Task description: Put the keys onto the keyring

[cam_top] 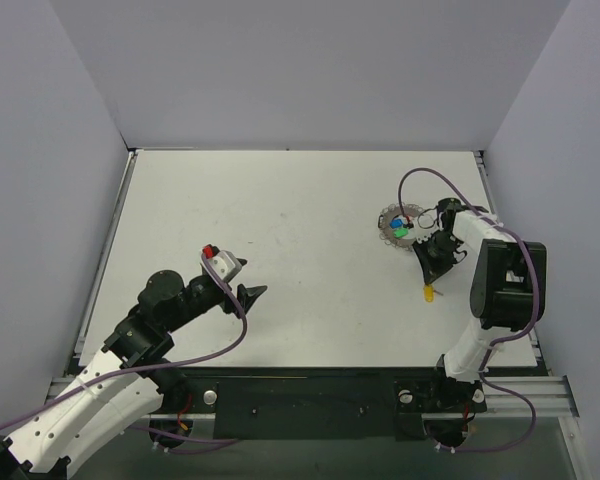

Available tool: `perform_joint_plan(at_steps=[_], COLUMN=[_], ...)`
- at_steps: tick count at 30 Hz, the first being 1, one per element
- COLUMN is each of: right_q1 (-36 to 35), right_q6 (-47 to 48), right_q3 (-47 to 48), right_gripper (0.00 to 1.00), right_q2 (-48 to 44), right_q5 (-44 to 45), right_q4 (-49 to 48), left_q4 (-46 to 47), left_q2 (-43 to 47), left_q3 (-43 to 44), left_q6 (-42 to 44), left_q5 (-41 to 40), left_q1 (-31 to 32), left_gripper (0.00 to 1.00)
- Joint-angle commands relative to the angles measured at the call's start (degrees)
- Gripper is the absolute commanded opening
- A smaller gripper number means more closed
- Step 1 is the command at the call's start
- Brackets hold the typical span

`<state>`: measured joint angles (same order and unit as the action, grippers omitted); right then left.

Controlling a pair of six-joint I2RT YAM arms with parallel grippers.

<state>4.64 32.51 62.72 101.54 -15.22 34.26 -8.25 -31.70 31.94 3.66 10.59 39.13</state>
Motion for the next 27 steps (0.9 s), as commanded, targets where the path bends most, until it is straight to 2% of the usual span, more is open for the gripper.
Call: perform_joint_plan(at_steps=[1, 3, 7, 14, 21, 27], right_q1=[-0.78, -0.87, -0.78, 0.28, 3.44, 6.78], right_q6=[-0.96, -0.96, -1.40, -2.89, -2.81, -0.61], right_q3=[1.88, 1.88, 1.71, 1.88, 3.28, 6.01], right_gripper=[0.00, 0.00, 0.08, 0.26, 0.27, 0.29], right_q2=[0.50, 0.51, -0.19, -3.18, -8.27, -14.42], right_q5=[2.48, 2.57, 1.69, 0.72, -1.47, -7.18], right_q4=[2.13, 2.04, 1.95, 1.69, 2.82, 5.99], left_q4=[0.87, 0.87, 0.87, 0.78, 0.69, 0.78], left_q2=[-0.02, -0.11, -0.03, 0.06, 0.06, 0.24], left_q3=[0.49, 0.49, 0.49, 0.49, 0.40, 0.31], left_q6=[0.38, 0.47, 0.47, 0.47, 0.38, -0.05], left_q5=[0.92, 1.01, 1.01, 0.92, 0.75, 0.66], left_q1=[-0.55, -0.64, -0.81, -0.81, -1.08, -1.34], left_gripper=[0.80, 0.80, 0.80, 0.80, 0.80, 0.80])
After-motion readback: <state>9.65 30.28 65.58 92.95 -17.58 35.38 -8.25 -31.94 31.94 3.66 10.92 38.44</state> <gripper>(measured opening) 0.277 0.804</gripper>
